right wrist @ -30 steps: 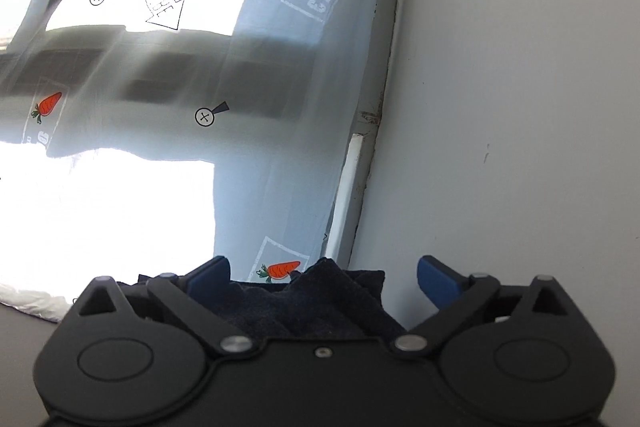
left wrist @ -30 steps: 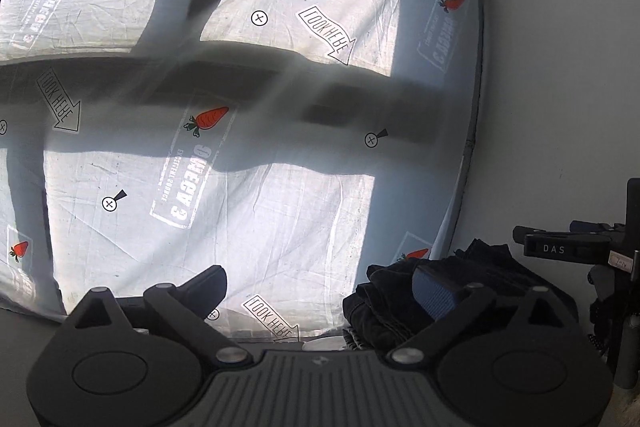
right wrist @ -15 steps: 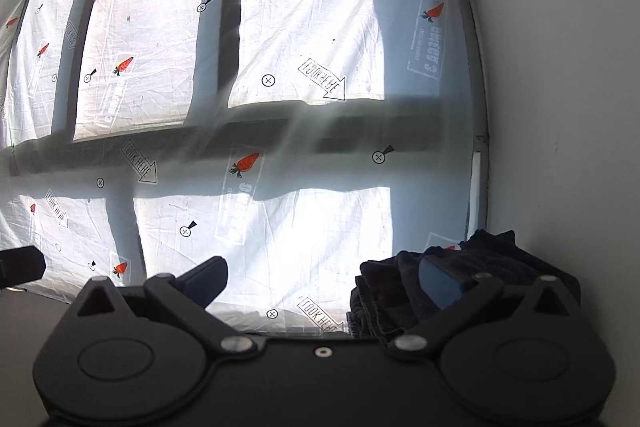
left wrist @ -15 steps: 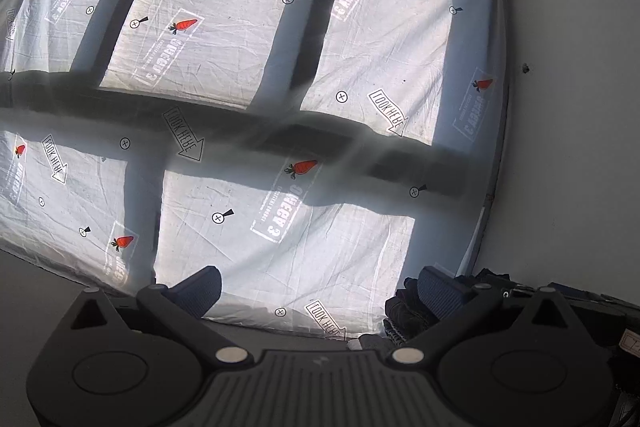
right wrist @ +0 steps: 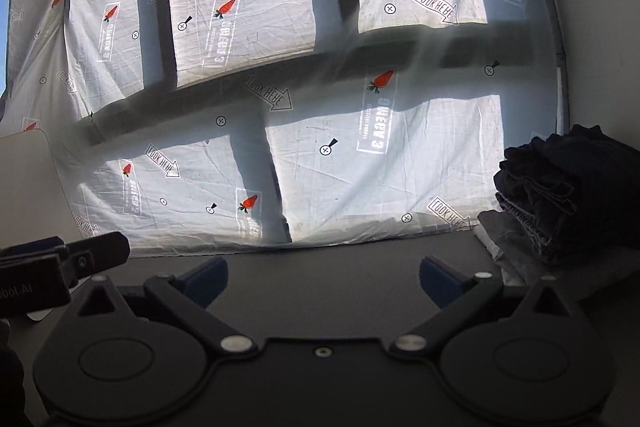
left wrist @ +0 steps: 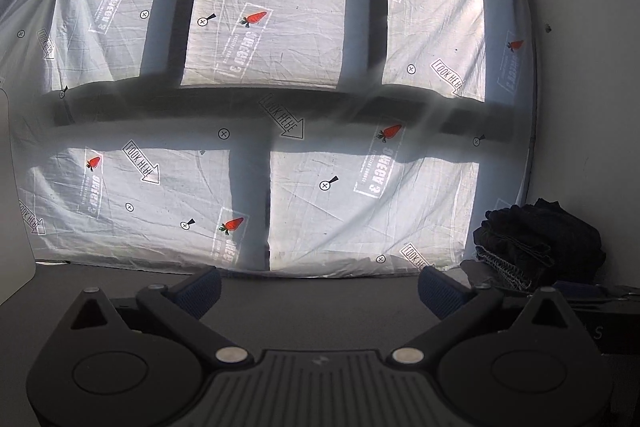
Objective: Fold clothes
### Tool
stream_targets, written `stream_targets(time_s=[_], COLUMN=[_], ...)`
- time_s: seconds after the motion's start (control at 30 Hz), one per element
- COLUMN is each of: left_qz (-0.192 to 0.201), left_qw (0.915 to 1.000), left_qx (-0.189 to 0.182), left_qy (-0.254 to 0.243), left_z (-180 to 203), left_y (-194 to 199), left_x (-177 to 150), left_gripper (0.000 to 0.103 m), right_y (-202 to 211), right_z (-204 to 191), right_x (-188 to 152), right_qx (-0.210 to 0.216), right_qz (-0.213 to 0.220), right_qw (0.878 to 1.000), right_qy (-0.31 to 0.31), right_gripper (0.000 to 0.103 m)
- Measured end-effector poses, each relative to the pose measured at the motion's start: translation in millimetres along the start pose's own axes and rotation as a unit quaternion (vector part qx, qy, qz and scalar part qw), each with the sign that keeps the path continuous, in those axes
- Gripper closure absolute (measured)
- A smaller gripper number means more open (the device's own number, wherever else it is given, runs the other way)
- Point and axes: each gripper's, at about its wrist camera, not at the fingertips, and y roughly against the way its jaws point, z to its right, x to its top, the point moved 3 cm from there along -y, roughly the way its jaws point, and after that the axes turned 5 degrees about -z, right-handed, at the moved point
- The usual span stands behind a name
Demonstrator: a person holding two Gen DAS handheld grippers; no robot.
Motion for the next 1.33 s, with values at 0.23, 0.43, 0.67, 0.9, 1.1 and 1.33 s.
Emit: stream_targets(time_s=[0.23, 0.43, 0.67, 0.9, 1.1, 1.33], left_qz=[-0.034, -0.067, -0.089, -0.102, -0.099, -0.097], left_qw=[0.9992, 0.9976, 0.996, 0.9946, 0.9951, 0.9953], left_qx=[-0.001, 0.01, 0.01, 0.014, 0.006, -0.005], left_qy=[-0.02, -0.01, 0.004, 0.01, 0.002, 0.002], left_z=[-76.1, -122.8, -154.7, -169.0, -168.9, -167.0], left_y=[38.5, 71.7, 91.2, 107.9, 115.2, 115.2], left_x=[-21.8, -46.9, -69.3, -83.3, -84.7, -84.5], left_gripper=[0.0, 0.0, 0.0, 0.0, 0.0, 0.0], right_y=[22.0, 40.1, 59.4, 74.0, 81.3, 86.0], right_z=[-92.8, -140.2, -176.3, -188.7, -191.4, -189.8], right_x=[-35.7, -71.0, -101.6, -116.1, -118.4, -116.4], right_qx=[-0.043, -0.058, -0.063, -0.074, -0.083, -0.088], right_qz=[-0.046, -0.089, -0.119, -0.13, -0.129, -0.122], right_qw=[0.998, 0.994, 0.991, 0.989, 0.988, 0.988], right_qy=[-0.012, -0.003, 0.023, 0.018, 0.016, 0.017], right_gripper=[0.0, 0.0, 0.0, 0.0, 0.0, 0.0])
